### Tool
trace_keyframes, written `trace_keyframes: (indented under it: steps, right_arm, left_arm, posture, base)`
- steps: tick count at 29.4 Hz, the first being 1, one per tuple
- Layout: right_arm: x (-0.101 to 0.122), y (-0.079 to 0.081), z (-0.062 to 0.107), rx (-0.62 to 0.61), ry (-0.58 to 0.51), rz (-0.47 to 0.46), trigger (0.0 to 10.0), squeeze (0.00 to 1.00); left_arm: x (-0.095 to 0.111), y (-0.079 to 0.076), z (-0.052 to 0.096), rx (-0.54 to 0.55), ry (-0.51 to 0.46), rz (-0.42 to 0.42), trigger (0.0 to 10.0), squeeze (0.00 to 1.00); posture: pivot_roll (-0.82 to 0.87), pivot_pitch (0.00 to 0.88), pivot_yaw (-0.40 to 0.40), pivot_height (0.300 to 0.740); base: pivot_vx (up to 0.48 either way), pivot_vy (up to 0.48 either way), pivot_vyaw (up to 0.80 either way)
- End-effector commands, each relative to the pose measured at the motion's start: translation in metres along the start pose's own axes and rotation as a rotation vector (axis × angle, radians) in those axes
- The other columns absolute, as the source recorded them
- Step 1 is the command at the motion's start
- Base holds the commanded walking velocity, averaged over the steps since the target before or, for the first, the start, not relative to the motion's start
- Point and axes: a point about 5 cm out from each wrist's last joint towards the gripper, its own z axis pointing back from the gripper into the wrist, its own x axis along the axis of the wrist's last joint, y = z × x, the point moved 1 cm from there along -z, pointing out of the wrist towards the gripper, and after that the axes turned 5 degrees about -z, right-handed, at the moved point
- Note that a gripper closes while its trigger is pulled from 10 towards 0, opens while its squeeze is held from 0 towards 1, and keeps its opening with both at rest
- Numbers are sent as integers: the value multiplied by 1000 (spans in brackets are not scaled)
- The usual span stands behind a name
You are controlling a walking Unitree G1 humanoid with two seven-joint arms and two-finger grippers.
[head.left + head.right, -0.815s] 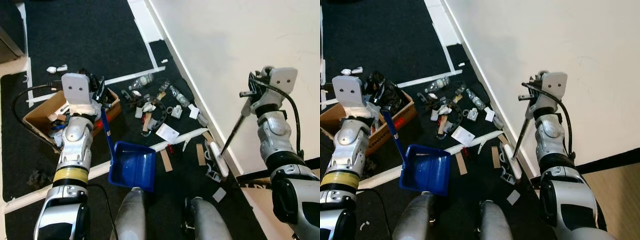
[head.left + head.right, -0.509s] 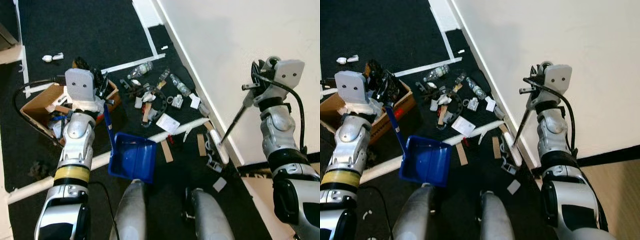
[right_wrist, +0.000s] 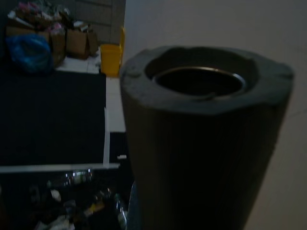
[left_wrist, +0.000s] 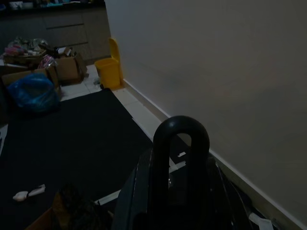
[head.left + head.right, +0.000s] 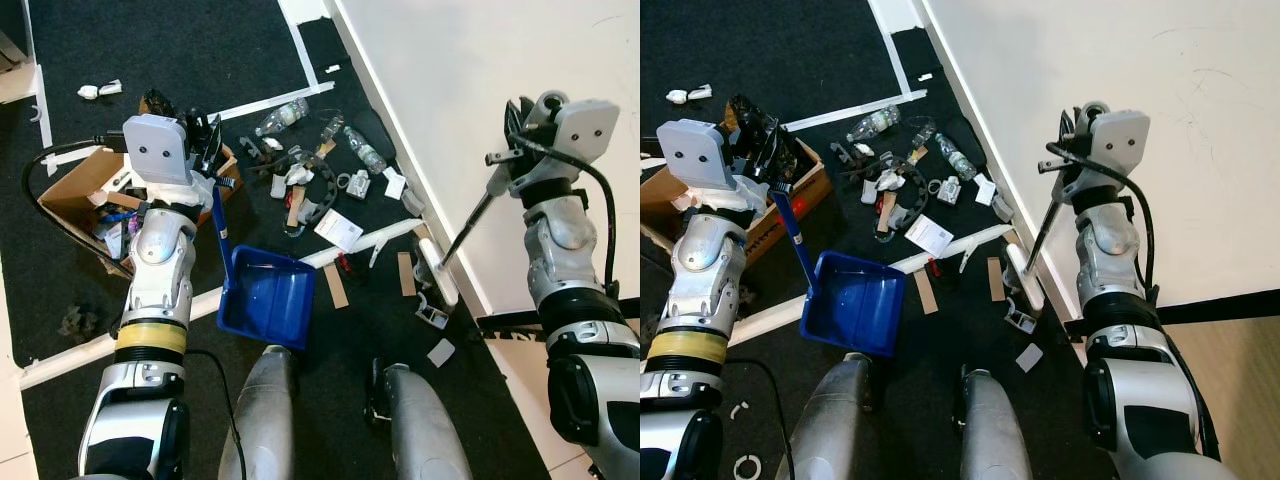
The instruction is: Sweep floor
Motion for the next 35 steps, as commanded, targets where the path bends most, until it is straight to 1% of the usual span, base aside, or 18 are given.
trace_keyframes:
  steps: [1, 4, 5, 6, 9, 14, 16, 18, 21, 22, 23, 25, 26, 27, 28, 29, 32, 35]
  right_arm:
    - [24, -15, -7, -16, -95, 31, 10000, 0]
    - [35, -21, -9, -16, -124, 53, 10000, 0]
    - [35, -21, -9, -16, -124, 53, 10000, 0]
    - [44, -27, -10, -19, -146, 76, 10000, 0]
    - [51, -33, -10, -23, -164, 98, 10000, 0]
    - [55, -37, -9, -6, -163, 148, 10000, 0]
    - [48, -35, -4, 31, -118, 205, 10000, 0]
    - [35, -28, 5, 83, -67, 258, 10000, 0]
    - [30, -25, 8, 101, -51, 274, 10000, 0]
    - [21, -20, 14, 127, -27, 287, 10000, 0]
    - [21, -20, 14, 127, -27, 287, 10000, 0]
    - [-7, -6, 33, 162, 46, 255, 10000, 0]
    - [-7, -6, 33, 162, 46, 255, 10000, 0]
    - [-29, 11, 50, 199, 110, 214, 10000, 0]
    - [-37, 17, 56, 208, 132, 199, 10000, 0]
    - [-37, 17, 56, 208, 132, 199, 10000, 0]
    - [-52, 28, 68, 209, 190, 162, 10000, 0]
    - [-55, 30, 71, 195, 207, 148, 10000, 0]
  left_arm:
    - [-2, -10, 1, -9, -16, 64, 10000, 0]
    - [-4, -14, 1, -16, -14, 71, 10000, 0]
    - [-4, -14, 1, -16, -14, 71, 10000, 0]
    - [-6, -18, 3, -24, -10, 76, 10000, 0]
    - [-8, -20, 4, -30, -8, 83, 10000, 0]
    - [-8, -25, 5, -42, -15, 93, 10000, 0]
    - [-9, -29, 5, -51, -18, 96, 10000, 0]
    - [-10, -30, 5, -52, -20, 96, 10000, 0]
    - [-10, -31, 5, -52, -20, 95, 10000, 0]
    - [-10, -31, 5, -51, -24, 92, 10000, 0]
    - [-10, -31, 5, -51, -24, 92, 10000, 0]
    - [-9, -30, 6, -44, -34, 88, 10000, 0]
    - [-9, -30, 6, -44, -34, 88, 10000, 0]
    - [-8, -30, 7, -40, -41, 85, 10000, 0]
    - [-8, -30, 8, -40, -43, 83, 10000, 0]
    - [-8, -30, 8, -40, -43, 83, 10000, 0]
    - [-8, -29, 9, -42, -45, 72, 10000, 0]
    - [-7, -28, 9, -45, -46, 62, 10000, 0]
  posture:
    - [106, 345, -77, 740]
    - [96, 348, -79, 740]
    - [96, 348, -79, 740]
    - [86, 353, -81, 740]
    - [82, 356, -81, 740]
    - [80, 356, -80, 740]
    - [80, 354, -78, 740]
    - [81, 356, -80, 740]
    - [81, 358, -80, 740]
    - [82, 362, -80, 740]
    - [82, 362, -80, 740]
    - [95, 375, -76, 740]
    - [95, 375, -76, 740]
    - [101, 382, -72, 740]
    - [104, 385, -72, 740]
    - [104, 385, -72, 740]
    - [108, 388, -69, 740]
    - [113, 395, -67, 740]
  base:
    - [0, 0, 0]
    - [0, 0, 0]
    - [0, 0, 0]
    - [0, 0, 0]
    - [0, 0, 0]
    - [0, 0, 0]
    - [0, 0, 0]
    - [0, 0, 0]
    - [0, 0, 0]
    - [0, 0, 0]
    - [0, 0, 0]
    - [0, 0, 0]
    - [0, 0, 0]
    - [0, 0, 0]
    - [0, 0, 0]
    - [0, 0, 0]
    - [0, 0, 0]
    - [0, 0, 0]
